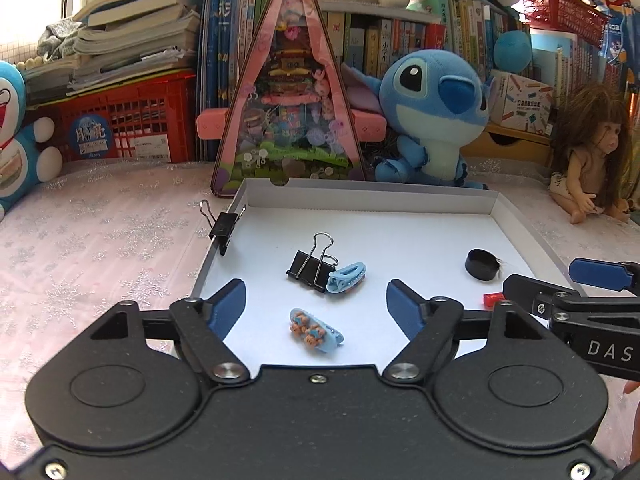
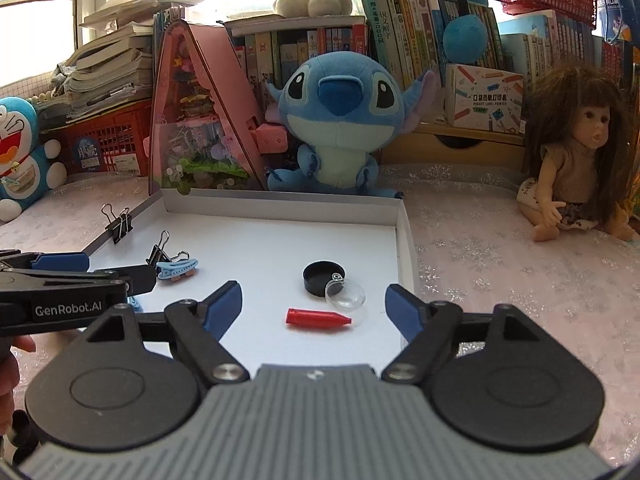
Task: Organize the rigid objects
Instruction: 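Withdraw both grippers from the tray toward the remaining objects, then move the left gripper to the black round lids while the right gripper approaches the other red crayon, then grasp a black round lid with the left gripper while the right gripper grasps the red crayon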
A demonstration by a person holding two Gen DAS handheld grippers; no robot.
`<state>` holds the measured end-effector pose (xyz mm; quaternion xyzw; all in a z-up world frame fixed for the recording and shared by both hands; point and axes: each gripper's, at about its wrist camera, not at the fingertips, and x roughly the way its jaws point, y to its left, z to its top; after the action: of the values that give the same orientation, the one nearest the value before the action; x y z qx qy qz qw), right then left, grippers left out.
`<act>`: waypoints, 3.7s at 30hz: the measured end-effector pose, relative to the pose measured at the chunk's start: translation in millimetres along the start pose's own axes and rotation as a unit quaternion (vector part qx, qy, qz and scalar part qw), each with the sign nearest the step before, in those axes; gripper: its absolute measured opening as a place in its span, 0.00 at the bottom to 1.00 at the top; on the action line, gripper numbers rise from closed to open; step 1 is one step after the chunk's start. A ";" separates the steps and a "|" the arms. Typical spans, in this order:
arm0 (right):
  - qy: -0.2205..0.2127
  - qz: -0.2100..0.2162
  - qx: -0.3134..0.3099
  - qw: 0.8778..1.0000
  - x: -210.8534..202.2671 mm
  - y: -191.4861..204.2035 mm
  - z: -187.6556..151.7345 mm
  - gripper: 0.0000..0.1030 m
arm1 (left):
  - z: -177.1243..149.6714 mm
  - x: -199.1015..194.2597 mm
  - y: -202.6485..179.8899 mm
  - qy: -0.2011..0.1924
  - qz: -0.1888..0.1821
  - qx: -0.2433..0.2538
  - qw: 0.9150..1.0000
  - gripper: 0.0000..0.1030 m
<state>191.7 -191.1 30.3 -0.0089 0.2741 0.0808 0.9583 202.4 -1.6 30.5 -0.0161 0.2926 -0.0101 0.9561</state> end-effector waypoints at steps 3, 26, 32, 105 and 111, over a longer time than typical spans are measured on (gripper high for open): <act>-0.004 0.002 0.000 1.000 -7.9 0.8 -3.0 0.88 | -2.9 -12.7 2.5 -0.007 -0.010 0.001 1.000 0.79; -0.016 0.022 -0.015 1.000 -64.6 2.0 -39.1 0.99 | -50.7 -84.3 14.3 -0.030 -0.052 0.031 0.998 0.84; -0.021 0.031 -0.034 0.999 -76.2 6.8 -51.9 1.00 | -66.0 -93.8 16.9 -0.032 -0.059 0.037 0.997 0.85; -0.007 -0.029 0.025 0.999 -133.6 5.0 -126.7 0.72 | -144.4 -146.3 33.9 -0.040 -0.076 0.064 0.994 0.33; -0.006 -0.058 0.024 0.998 -123.0 8.6 -125.8 0.77 | -146.6 -147.9 31.6 -0.040 -0.085 0.074 0.993 0.40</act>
<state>21.5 -208.7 -11.5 -0.0009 0.2688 0.0182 0.9630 -1.9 30.5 -9.4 0.0294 0.2501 -0.1122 0.9612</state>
